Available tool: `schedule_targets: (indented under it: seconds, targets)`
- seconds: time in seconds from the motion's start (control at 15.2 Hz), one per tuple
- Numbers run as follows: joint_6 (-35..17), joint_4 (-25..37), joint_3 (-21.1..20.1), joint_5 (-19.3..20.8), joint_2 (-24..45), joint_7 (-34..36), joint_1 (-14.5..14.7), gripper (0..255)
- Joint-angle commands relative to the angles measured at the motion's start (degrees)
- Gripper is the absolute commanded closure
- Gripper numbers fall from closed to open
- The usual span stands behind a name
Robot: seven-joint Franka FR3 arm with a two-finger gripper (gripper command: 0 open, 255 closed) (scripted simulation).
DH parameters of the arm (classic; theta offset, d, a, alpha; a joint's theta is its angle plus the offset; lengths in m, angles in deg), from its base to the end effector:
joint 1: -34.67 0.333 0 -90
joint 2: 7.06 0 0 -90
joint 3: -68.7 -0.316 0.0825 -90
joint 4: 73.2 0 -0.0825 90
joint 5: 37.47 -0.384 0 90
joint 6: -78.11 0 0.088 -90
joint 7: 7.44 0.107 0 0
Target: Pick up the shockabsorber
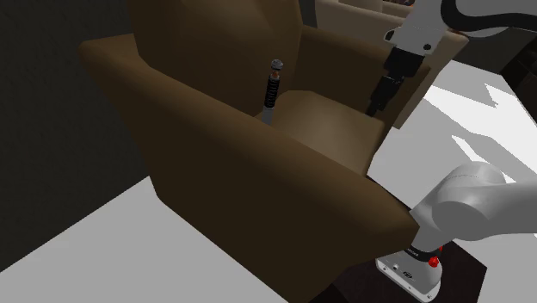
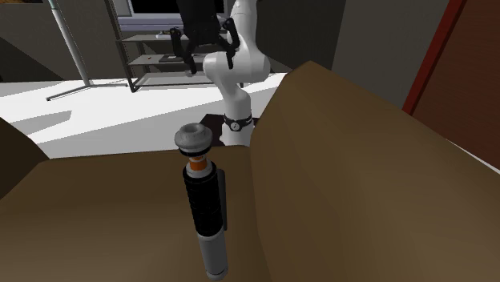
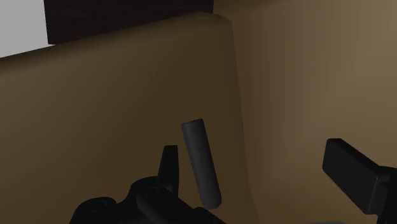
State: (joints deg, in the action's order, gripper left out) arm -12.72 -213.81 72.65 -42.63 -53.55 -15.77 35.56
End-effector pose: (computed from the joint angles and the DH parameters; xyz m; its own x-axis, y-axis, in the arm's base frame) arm 0.2984 -0.0111 0.5535 0.9928 0.1134 -0.0378 0.1067 -0.9835 -0.1464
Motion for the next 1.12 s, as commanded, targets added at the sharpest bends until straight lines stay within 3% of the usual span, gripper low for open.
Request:
schedule_targets:
  seconds: [0.0, 0.59, 1.06]
  targets:
    - [0.00, 0.00, 0.00, 0.00, 0.00, 0.00, 0.00, 0]
    - [-20.84, 0.38, -10.08, -3.69, 10.25, 15.85, -1.14, 0]
    - [-34.49, 6.05, -17.74, -0.73, 21.83, 29.61, -4.59, 0]
